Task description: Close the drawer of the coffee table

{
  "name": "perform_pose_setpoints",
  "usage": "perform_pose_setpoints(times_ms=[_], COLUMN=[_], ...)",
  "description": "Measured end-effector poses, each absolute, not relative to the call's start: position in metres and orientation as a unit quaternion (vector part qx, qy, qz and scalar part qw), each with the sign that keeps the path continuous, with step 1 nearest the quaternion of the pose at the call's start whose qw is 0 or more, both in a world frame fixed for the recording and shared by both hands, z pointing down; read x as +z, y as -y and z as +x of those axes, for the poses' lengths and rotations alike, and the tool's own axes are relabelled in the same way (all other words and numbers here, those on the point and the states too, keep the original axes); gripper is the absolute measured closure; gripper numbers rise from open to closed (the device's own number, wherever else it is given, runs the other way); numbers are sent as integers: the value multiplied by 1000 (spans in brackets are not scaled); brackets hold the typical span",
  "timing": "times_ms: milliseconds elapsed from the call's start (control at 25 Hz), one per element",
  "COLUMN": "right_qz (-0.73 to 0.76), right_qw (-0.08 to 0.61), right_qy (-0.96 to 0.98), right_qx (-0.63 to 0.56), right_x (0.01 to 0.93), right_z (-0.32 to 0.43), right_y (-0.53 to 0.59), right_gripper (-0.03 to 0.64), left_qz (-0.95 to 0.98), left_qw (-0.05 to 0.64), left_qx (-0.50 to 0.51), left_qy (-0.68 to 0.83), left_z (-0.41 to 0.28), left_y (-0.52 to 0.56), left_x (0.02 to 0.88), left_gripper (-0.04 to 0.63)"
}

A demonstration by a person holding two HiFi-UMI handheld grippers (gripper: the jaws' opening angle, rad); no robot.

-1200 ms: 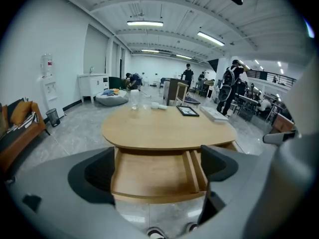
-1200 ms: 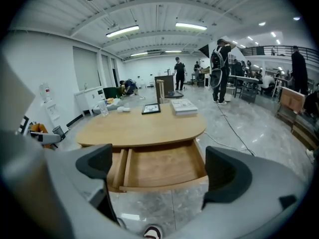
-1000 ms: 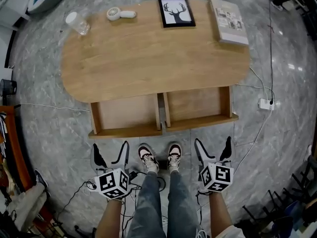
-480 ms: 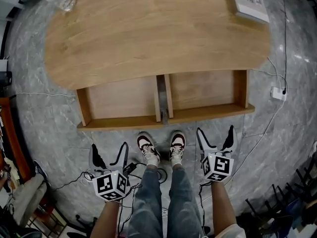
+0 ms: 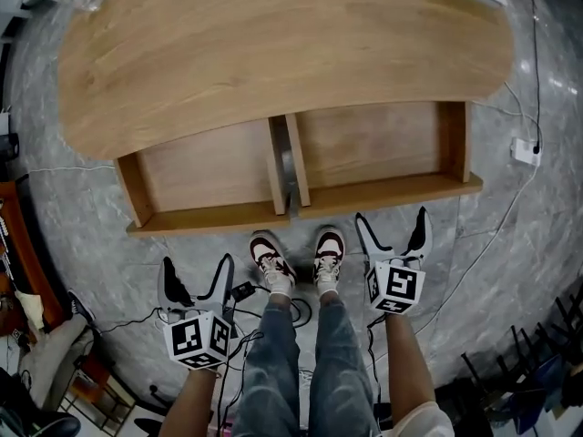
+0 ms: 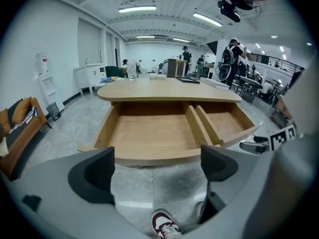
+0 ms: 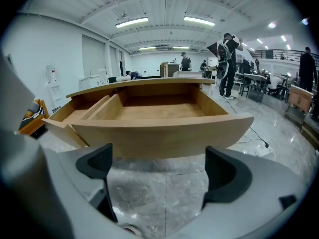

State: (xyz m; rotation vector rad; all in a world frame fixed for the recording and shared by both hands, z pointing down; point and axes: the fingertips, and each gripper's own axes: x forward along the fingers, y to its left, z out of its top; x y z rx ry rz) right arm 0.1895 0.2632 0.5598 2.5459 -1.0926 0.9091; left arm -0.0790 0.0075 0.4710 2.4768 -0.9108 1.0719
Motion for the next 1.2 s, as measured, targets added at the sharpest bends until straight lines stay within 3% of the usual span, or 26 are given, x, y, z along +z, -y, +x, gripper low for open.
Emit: perform_pose_setpoints(times_ms=[1200], right_qz=[862], right_qw=[77], right_qy=[423], right_qx=[270], right_x=[576], right_z=[207], right_y=[-243], right_gripper=[29], left_qz=[867], left_qw=[117], left_qx=[398], left_qy=[275], left_z=[-40], left_y=[-28], left_x=[475], left_gripper=[61])
